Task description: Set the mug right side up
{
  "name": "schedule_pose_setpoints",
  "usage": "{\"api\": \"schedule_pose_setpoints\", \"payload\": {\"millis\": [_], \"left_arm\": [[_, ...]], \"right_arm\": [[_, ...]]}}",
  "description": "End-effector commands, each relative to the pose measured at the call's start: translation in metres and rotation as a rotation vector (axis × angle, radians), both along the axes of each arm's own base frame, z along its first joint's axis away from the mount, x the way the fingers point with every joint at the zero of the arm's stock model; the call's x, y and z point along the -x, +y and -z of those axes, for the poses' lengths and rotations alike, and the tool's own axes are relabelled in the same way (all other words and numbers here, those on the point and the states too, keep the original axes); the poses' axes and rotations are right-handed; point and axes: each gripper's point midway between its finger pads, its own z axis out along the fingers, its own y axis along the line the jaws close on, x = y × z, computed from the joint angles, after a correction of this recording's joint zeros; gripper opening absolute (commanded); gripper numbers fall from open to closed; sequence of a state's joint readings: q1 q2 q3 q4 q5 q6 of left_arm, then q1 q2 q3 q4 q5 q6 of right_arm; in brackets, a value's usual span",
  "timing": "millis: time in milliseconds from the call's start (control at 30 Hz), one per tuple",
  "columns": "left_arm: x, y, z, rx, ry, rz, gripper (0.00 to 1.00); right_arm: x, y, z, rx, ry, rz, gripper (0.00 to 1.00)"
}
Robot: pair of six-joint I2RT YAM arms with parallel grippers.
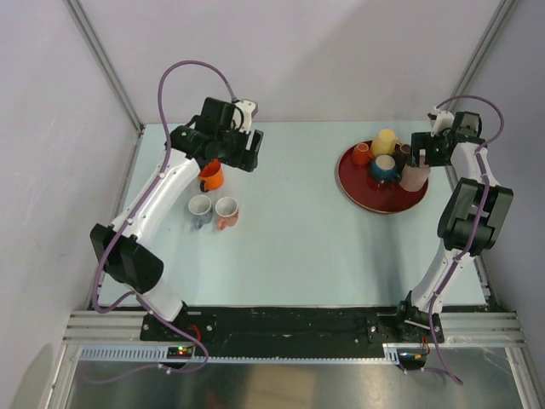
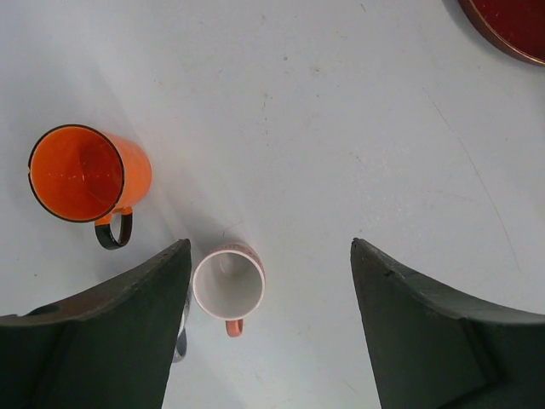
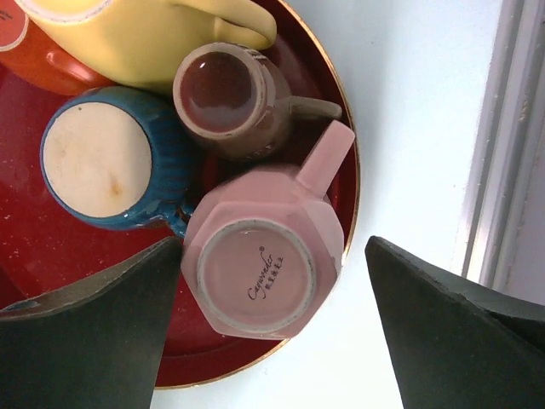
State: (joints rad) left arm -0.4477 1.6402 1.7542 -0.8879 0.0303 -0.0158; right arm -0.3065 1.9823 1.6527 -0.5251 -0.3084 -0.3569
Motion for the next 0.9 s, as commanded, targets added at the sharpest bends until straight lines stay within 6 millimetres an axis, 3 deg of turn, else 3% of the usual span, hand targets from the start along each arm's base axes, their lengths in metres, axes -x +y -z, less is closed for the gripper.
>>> {"api": "schedule_pose_setpoints", "payload": {"millis": [0, 200, 333, 433, 567, 700, 867], "left_arm": [[-0.001, -0.002, -0.022, -0.010, -0.082, 0.042, 0.80], [-0.003, -0.004, -0.018, -0.014, -0.074, 0.047, 0.80], [-0.006, -0.009, -0.017, -0.007, -0.070, 0.055, 0.80], [-0.008, -0.011, -0.015, -0.007, -0.064, 0.057, 0.80], [-0.008, -0.011, -0.014, -0.013, -0.066, 0.057, 0.80], [-0.008, -0.010, -0.014, -0.018, -0.067, 0.058, 0.80], [-0.006, -0.010, -0.013, -0.026, -0.067, 0.070, 0.80]], "right_arm": [[-0.005, -0.006, -0.008, 0.015, -0.024, 0.019, 0.92], [0.038, 0.052, -0.002, -0.185, 0.043, -0.018, 0.88], [0.067, 0.092, -0.013, -0.331, 0.077, 0.010, 0.88], [0.081, 0.109, -0.029, -0.428, 0.090, 0.043, 0.88], [0.092, 0.112, -0.057, -0.474, 0.058, -0.040, 0.87], [0.093, 0.097, -0.076, -0.377, 0.005, -0.213, 0.88], [0.090, 0.070, -0.054, -0.124, -0.004, -0.513, 0.86]]}}
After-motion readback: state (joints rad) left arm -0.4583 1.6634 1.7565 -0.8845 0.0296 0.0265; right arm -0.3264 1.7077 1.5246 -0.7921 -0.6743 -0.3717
